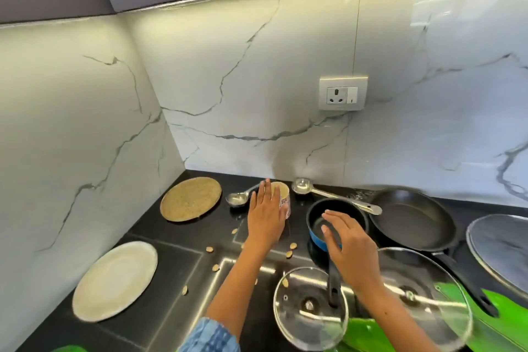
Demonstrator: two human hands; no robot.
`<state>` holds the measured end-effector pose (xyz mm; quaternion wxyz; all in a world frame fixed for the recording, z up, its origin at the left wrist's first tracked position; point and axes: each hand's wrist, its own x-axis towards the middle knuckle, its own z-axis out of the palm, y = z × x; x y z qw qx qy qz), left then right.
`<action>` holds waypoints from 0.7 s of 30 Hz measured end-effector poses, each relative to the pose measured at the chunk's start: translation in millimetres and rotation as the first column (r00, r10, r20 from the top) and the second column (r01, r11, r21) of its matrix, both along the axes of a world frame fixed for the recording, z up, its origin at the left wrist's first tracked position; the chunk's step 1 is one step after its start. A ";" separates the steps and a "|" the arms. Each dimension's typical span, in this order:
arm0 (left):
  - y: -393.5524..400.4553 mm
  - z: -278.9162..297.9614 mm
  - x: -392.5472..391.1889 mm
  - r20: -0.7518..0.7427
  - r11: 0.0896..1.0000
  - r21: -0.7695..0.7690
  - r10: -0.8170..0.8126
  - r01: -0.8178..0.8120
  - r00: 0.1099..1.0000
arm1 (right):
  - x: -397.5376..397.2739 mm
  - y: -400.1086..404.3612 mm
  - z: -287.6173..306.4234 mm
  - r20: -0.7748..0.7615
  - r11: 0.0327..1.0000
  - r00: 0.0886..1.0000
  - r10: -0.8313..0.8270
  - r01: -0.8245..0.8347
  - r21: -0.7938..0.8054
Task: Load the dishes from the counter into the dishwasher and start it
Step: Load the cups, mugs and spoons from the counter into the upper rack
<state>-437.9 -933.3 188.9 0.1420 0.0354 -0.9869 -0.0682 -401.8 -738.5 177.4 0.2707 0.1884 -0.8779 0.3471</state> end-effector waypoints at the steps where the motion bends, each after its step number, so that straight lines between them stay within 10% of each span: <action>1: -5.4 -2.8 -16.3 0.056 1.000 -0.025 0.006 -0.005 0.998 | -3.6 -2.3 -2.5 -0.004 1.000 1.000 0.002 -0.002 0.002; 10: -29.2 -40.1 -99.8 0.346 0.968 -0.234 -0.002 0.088 0.938 | -28.7 -1.9 -21.8 0.075 1.000 0.997 0.016 -0.018 0.026; 21: -21.2 -27.5 -106.8 0.367 0.989 -0.087 -0.082 0.121 0.927 | -17.0 34.4 -29.9 0.124 1.000 0.992 -0.024 0.024 0.004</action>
